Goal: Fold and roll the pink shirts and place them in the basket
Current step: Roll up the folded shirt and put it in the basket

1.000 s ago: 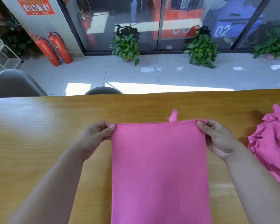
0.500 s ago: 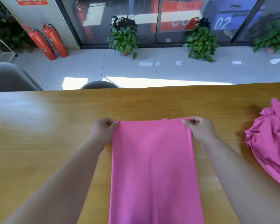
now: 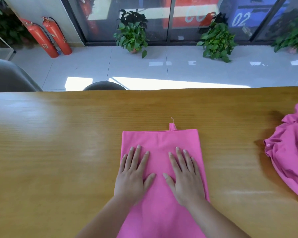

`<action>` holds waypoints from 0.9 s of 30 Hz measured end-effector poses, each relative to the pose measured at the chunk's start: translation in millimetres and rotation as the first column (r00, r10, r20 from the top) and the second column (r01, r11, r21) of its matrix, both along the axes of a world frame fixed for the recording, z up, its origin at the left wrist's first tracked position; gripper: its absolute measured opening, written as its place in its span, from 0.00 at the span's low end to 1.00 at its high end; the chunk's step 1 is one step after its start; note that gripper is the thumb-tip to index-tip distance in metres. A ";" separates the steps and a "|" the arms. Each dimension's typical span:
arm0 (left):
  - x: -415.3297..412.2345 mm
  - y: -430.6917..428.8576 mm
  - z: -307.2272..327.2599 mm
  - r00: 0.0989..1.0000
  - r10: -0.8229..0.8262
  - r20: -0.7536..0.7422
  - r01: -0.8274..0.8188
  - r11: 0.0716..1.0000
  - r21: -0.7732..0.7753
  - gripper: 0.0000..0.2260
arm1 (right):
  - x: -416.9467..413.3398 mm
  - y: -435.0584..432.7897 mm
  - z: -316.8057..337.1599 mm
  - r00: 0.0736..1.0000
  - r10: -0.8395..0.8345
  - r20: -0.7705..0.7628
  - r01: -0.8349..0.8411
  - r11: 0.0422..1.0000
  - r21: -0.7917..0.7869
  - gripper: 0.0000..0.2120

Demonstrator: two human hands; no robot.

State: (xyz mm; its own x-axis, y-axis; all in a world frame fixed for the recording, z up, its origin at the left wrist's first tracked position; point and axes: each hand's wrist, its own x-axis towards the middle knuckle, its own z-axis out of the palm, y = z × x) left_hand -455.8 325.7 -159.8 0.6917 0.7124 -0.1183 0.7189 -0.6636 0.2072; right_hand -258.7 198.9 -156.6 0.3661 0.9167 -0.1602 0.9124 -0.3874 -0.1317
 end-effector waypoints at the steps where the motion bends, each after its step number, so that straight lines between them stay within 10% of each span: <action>1: 1.9 8.3 0.8 0.999 0.011 -0.031 -0.011 1.000 0.000 0.36 | 6.3 5.9 1.2 1.000 -0.026 0.004 0.026 1.000 -0.014 0.37; 10: 28.2 56.8 18.0 0.968 0.022 -0.252 -0.046 0.995 -0.088 0.44 | 40.3 44.5 15.2 1.000 -0.017 -0.014 0.014 0.984 -0.179 0.40; 19: -44.2 -95.6 19.1 0.996 -0.093 0.010 0.093 0.992 -0.085 0.36 | -54.9 -84.6 13.4 0.997 0.078 -0.015 -0.078 0.997 -0.027 0.36; 27: -95.9 -98.5 8.5 0.982 -0.178 -0.065 0.173 0.982 -0.077 0.40 | -51.4 -132.1 10.0 0.994 0.090 -0.057 -0.094 0.994 -0.064 0.38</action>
